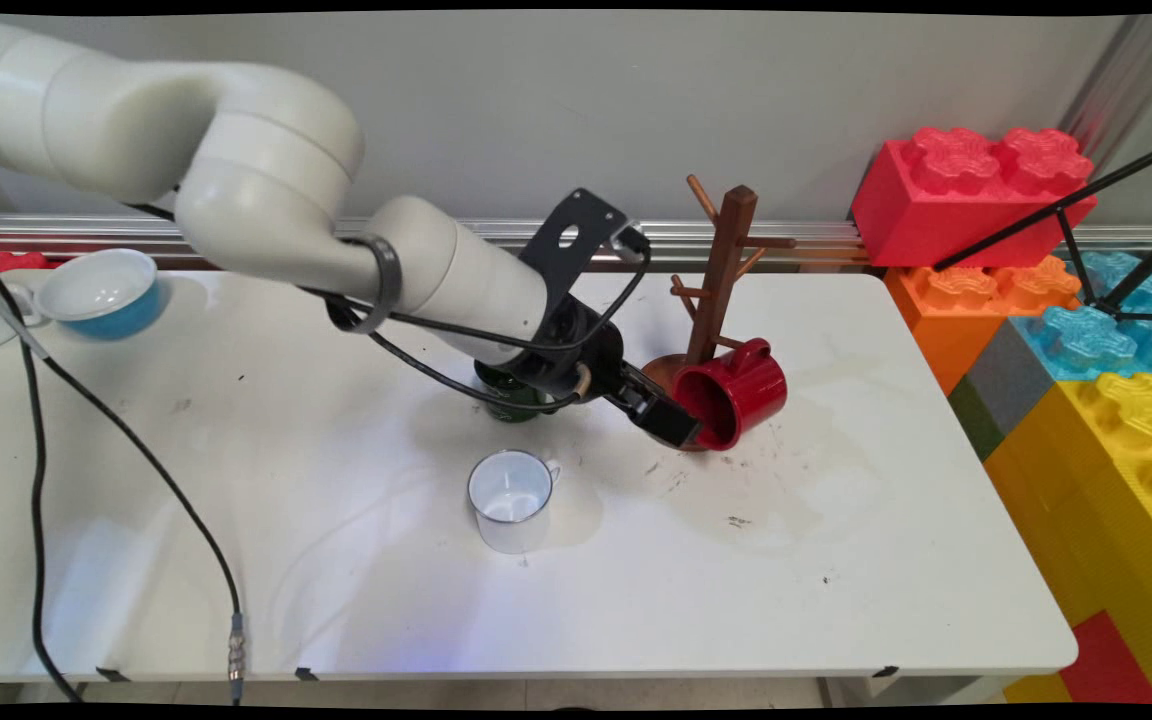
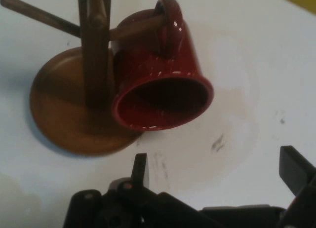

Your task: Pick up the red mug from the rack

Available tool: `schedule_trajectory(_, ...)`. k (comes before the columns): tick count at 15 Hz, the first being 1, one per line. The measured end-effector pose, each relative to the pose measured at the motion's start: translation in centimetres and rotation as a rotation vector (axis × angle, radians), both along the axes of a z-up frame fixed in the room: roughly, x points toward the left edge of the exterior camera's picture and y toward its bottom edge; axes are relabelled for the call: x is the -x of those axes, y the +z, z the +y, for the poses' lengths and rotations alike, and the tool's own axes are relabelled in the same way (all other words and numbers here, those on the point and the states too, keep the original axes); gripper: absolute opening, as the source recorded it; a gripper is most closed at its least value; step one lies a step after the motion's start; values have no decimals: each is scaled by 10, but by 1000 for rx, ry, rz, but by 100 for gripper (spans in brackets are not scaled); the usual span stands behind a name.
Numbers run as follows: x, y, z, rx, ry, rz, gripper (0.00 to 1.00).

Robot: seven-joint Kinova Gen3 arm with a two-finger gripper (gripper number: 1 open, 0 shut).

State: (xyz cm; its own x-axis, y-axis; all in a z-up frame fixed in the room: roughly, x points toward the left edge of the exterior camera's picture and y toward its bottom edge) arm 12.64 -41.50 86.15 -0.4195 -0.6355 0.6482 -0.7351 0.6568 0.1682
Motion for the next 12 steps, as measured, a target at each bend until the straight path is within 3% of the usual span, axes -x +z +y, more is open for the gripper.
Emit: schedule_trajectory(12, 5, -30, -7, -18, 67, 132, 100)
